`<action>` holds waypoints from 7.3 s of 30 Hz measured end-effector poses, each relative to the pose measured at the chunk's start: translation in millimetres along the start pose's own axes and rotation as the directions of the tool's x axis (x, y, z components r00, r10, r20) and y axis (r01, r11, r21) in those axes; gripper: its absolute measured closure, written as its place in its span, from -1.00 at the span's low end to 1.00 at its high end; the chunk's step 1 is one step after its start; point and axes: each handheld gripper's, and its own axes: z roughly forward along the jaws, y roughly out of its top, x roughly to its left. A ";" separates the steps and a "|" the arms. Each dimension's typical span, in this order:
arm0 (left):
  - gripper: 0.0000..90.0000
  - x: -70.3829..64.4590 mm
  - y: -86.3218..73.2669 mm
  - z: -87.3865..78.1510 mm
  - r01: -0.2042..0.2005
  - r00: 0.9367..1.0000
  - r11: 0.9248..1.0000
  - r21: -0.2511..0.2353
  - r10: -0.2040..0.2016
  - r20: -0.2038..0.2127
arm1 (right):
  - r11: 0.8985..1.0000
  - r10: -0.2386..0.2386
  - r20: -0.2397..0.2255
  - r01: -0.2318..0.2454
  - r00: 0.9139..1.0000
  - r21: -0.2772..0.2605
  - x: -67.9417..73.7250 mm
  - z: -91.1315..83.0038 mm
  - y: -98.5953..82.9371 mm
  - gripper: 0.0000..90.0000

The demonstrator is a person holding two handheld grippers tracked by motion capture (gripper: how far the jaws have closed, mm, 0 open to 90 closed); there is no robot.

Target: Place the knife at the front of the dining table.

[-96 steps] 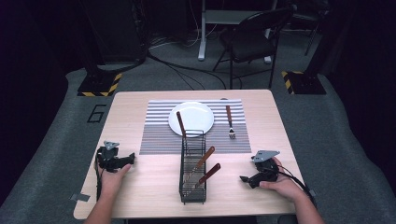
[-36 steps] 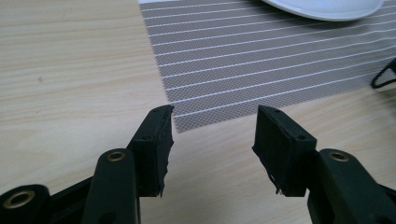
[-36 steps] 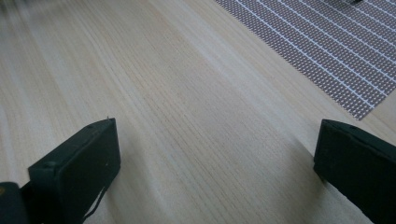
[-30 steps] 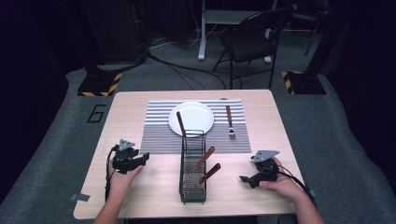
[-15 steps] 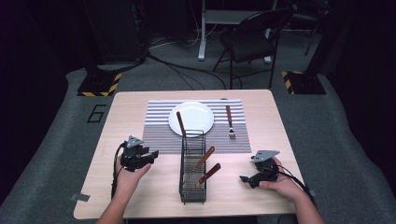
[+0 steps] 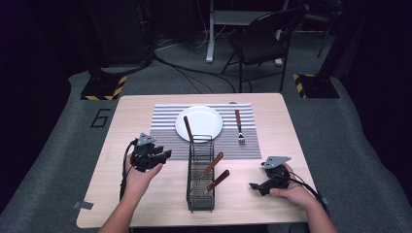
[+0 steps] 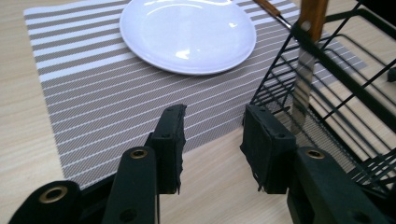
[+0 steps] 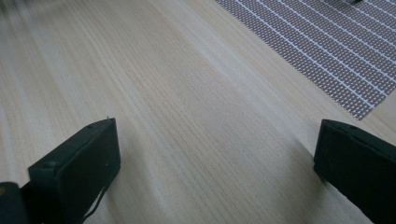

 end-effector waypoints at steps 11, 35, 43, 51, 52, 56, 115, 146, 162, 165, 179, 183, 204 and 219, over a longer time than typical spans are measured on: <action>0.32 -14.2 18.4 2.2 -0.002 0.999 1.000 -0.018 0.003 0.036 | 1.000 0.000 0.000 0.000 1.000 0.000 0.0 0.0 0.0 -1.00; 0.39 -39.8 48.0 31.4 -0.048 0.995 0.999 -0.008 0.048 0.085 | 1.000 0.001 0.000 -0.001 1.000 0.000 0.1 0.0 0.0 -1.00; 0.49 -44.2 51.3 39.5 -0.040 0.995 0.999 -0.016 0.042 0.093 | 1.000 0.008 0.001 -0.008 1.000 0.002 0.5 -0.2 -0.1 -1.00; 0.59 -47.5 52.2 41.8 -0.053 0.995 0.998 -0.027 0.055 0.087 | 1.000 0.005 -0.001 -0.005 1.000 0.001 0.2 -0.2 -0.1 -1.00; 0.60 -47.8 52.0 41.4 -0.053 0.995 0.998 -0.028 0.056 0.087 | 1.000 0.005 -0.001 -0.005 1.000 0.001 0.2 -0.2 -0.1 -1.00; 0.66 -50.3 50.8 37.3 -0.070 0.994 0.997 -0.038 0.073 0.081 | 1.000 0.006 -0.001 -0.006 1.000 0.001 0.2 -0.2 -0.1 -1.00; 0.79 -66.1 119.7 -34.1 -0.165 0.972 0.974 -0.155 0.188 0.141 | 1.000 0.005 -0.001 -0.005 1.000 0.001 0.1 -0.2 -0.1 -1.00; 0.79 -22.5 125.1 -58.4 -0.103 0.992 0.979 -0.174 0.114 0.054 | 1.000 0.005 -0.001 -0.005 1.000 0.001 0.2 -0.2 -0.1 -1.00; 0.79 14.4 108.1 -48.5 -0.030 1.000 0.986 -0.162 0.029 -0.007 | 1.000 0.006 -0.001 -0.006 1.000 0.001 0.2 -0.2 -0.1 -1.00; 0.79 19.3 104.4 -45.7 -0.013 1.000 0.987 -0.160 0.011 -0.015 | 1.000 0.005 -0.001 -0.005 1.000 0.001 0.2 -0.2 -0.1 -1.00; 0.79 42.6 73.7 -15.1 0.046 0.996 0.992 -0.117 -0.054 -0.068 | 1.000 0.006 -0.001 -0.006 1.000 0.001 0.2 -0.2 0.0 -1.00; 0.79 49.9 63.0 -3.9 0.060 0.993 0.994 -0.096 -0.069 -0.091 | 1.000 0.005 -0.001 -0.005 1.000 0.001 0.1 -0.2 -0.1 -1.00; 0.79 67.1 48.3 40.0 0.088 0.988 0.996 -0.021 -0.090 -0.126 | 1.000 0.005 -0.001 -0.005 1.000 0.001 0.2 -0.2 -0.1 -1.00; 0.79 81.7 53.5 65.7 0.173 0.977 0.983 -0.057 -0.179 -0.115 | 1.000 0.005 -0.001 -0.005 1.000 0.001 0.1 -0.2 -0.1 -1.00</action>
